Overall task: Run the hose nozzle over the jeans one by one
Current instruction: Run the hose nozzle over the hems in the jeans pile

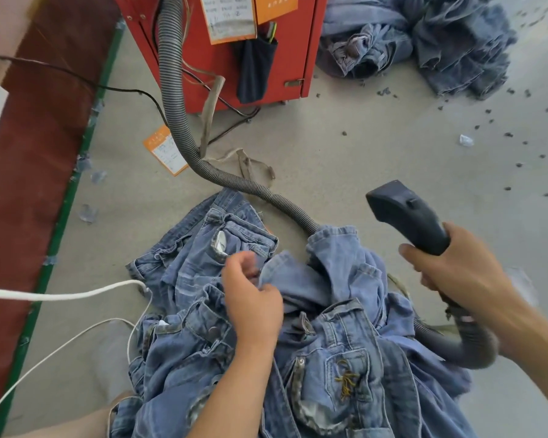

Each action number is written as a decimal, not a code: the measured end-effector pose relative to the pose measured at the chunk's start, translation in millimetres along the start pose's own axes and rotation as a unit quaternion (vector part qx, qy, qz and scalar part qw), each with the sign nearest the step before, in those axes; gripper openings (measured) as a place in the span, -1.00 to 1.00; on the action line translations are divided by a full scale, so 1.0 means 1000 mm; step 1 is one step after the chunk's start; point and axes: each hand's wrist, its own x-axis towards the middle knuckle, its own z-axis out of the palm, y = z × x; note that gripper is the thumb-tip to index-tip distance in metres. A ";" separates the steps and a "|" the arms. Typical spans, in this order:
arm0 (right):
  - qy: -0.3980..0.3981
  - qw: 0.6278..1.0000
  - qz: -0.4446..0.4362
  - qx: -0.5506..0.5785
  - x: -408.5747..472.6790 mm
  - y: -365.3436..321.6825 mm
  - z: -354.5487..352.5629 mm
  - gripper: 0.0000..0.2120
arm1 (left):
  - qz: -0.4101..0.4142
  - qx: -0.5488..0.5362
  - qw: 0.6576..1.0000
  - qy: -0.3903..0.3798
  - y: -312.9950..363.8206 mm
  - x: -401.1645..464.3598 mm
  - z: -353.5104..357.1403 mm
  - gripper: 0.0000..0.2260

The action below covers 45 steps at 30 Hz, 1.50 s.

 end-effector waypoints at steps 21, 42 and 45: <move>0.165 0.979 -0.010 -0.119 0.027 0.058 -0.024 -0.73 | 0.222 0.173 0.689 -0.668 0.026 -0.052 0.052 -0.71; -0.171 0.982 -0.018 -0.078 -0.001 0.073 -0.006 -0.68 | 0.143 0.365 0.691 -0.607 0.020 -0.022 0.003 -0.62; -0.188 0.977 -0.066 -0.080 -0.019 0.060 0.005 -0.61 | 0.141 0.390 0.666 -0.621 0.028 -0.021 0.005 -0.57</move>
